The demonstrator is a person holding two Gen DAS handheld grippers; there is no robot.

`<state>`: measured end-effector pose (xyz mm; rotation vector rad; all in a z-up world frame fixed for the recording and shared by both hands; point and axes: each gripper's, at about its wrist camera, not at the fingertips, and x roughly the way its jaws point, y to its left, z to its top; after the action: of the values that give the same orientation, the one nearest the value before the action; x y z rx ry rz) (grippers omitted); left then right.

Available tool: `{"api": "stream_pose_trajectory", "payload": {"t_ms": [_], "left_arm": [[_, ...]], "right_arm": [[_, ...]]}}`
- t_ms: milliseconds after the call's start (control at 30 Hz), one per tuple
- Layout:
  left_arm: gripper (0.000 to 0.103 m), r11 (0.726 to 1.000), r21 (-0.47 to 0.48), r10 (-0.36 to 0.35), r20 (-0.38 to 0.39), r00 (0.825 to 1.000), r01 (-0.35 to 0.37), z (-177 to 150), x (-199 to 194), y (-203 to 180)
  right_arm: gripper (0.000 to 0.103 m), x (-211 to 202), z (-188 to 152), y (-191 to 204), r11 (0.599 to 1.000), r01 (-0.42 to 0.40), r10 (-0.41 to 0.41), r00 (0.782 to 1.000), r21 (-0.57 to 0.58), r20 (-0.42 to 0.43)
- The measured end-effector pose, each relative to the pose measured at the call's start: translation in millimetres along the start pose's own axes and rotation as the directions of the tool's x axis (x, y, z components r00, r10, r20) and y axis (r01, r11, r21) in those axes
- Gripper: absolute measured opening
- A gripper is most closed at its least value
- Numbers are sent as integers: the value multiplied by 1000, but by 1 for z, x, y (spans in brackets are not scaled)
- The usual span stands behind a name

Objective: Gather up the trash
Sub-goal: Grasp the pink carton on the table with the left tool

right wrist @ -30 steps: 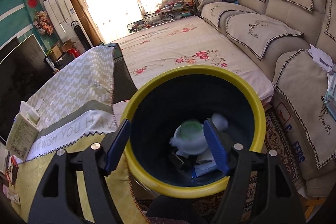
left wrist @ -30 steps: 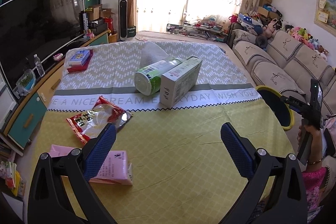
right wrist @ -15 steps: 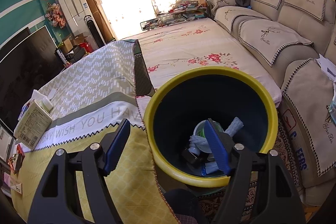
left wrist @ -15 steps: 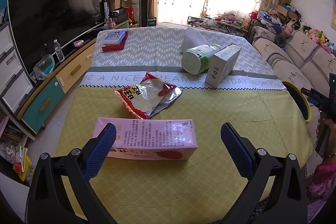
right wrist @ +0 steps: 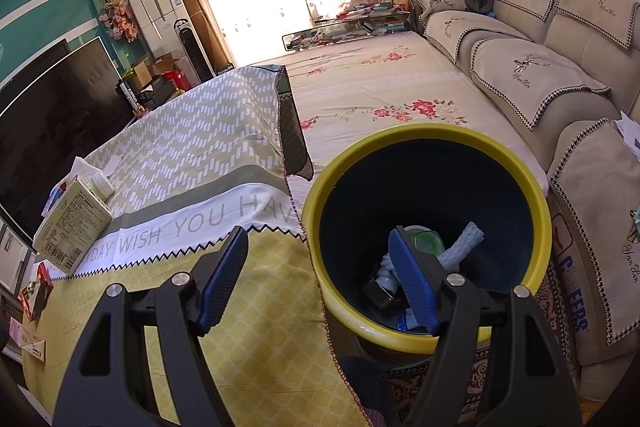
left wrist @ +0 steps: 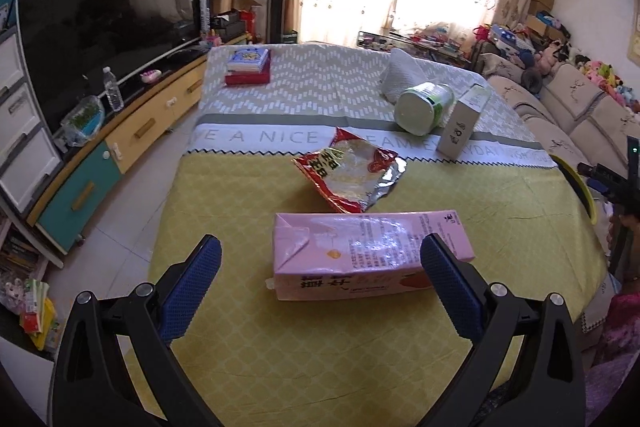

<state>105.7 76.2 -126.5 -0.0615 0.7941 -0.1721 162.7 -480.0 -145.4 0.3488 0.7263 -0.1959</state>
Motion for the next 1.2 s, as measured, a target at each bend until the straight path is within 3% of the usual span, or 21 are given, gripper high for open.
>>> {"api": "stream_pose_trajectory", "payload": {"t_ms": [133,300,533,600,700,767,833,1067,1200], "left_arm": [[98,995,4,-104,-25,994,104,-5,7,-8],[98,984,9,-179,-56,982,180,-10,9,-44],[98,927,111,-340,-147,929,357,-16,21,-133],[98,925,178,-314,-137,940,335,-12,17,-149],[98,935,289,-193,-65,979,203,-2,13,-158],[98,930,326,-162,-54,985,170,5,19,-156],[98,921,357,-147,-53,988,156,10,30,-155],[97,900,359,-201,-162,966,248,15,66,-158],[80,890,376,-198,-193,961,259,14,81,-167]], "right_arm": [[69,-1,0,3,1000,-5,5,1000,-8,-2],[69,-3,0,2,1000,-6,6,1000,0,5],[69,-4,-1,1,1000,-18,18,1000,-2,3],[69,-7,0,-1,1000,-20,20,1000,2,9],[72,-10,0,-6,1000,-23,23,1000,13,22],[72,-10,-1,-8,999,-25,25,999,20,22],[72,-7,-2,-9,999,-29,28,999,26,15],[72,-4,-3,-4,999,-46,46,999,17,2],[72,-1,-4,0,999,-52,52,999,8,-8]]}}
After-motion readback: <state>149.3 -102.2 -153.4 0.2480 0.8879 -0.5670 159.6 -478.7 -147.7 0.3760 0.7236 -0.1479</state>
